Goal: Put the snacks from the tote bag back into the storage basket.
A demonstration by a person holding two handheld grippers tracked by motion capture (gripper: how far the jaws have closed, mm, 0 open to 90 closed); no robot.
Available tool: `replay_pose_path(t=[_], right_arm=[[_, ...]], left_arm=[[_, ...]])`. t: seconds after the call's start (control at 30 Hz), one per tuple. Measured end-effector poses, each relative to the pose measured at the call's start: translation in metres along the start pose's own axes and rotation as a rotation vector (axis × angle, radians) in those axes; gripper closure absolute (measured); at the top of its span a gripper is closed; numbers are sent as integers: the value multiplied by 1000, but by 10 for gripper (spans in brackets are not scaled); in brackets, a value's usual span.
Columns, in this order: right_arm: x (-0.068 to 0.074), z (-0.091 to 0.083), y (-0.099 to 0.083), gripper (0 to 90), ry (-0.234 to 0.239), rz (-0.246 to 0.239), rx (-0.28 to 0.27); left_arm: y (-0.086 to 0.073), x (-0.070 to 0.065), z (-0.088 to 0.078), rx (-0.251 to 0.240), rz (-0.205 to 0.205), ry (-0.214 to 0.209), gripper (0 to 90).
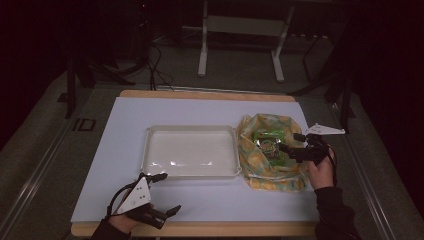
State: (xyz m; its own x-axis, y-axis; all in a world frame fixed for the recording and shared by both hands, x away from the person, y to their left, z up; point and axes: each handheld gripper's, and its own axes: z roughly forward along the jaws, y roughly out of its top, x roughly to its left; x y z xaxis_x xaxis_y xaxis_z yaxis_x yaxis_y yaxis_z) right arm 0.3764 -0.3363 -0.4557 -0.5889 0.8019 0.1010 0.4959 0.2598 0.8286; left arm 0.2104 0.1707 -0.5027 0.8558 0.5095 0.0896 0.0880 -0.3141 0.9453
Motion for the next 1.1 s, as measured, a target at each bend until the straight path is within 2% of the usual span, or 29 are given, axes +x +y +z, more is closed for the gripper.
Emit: replay_pose_path(t=[0.07,0.1,0.33,0.43,0.47,0.5,0.57,0.6,0.77,0.97,1.1], right_arm=[[0,3,-1,123,-5,2,18],[0,4,-2,123,-22,10,33],[0,12,-5,112,-5,82,65],[-2,15,-5,196,-9,107,99],[-2,16,-5,254,-38,106,111],[-3,17,-5,328,-40,118,125],[-6,19,-5,401,-48,145,141],[-8,21,-5,440,-36,157,154],[-15,29,-5,546,-40,203,200],[-23,36,-6,588,-39,277,240],[-26,40,-8,586,-51,299,262]], left_arm=[[0,0,0,1,-1,-1,11],[0,0,0,2,0,-2,11],[0,0,1,6,2,-4,11],[0,0,1,7,3,-4,11],[0,0,1,7,4,-4,11],[0,-1,1,7,4,-4,11],[0,-1,1,8,3,-5,11],[0,-1,1,8,3,-5,11],[0,-1,2,11,4,-5,11],[0,-1,2,11,4,-5,11],[0,-1,2,12,3,-6,11]])
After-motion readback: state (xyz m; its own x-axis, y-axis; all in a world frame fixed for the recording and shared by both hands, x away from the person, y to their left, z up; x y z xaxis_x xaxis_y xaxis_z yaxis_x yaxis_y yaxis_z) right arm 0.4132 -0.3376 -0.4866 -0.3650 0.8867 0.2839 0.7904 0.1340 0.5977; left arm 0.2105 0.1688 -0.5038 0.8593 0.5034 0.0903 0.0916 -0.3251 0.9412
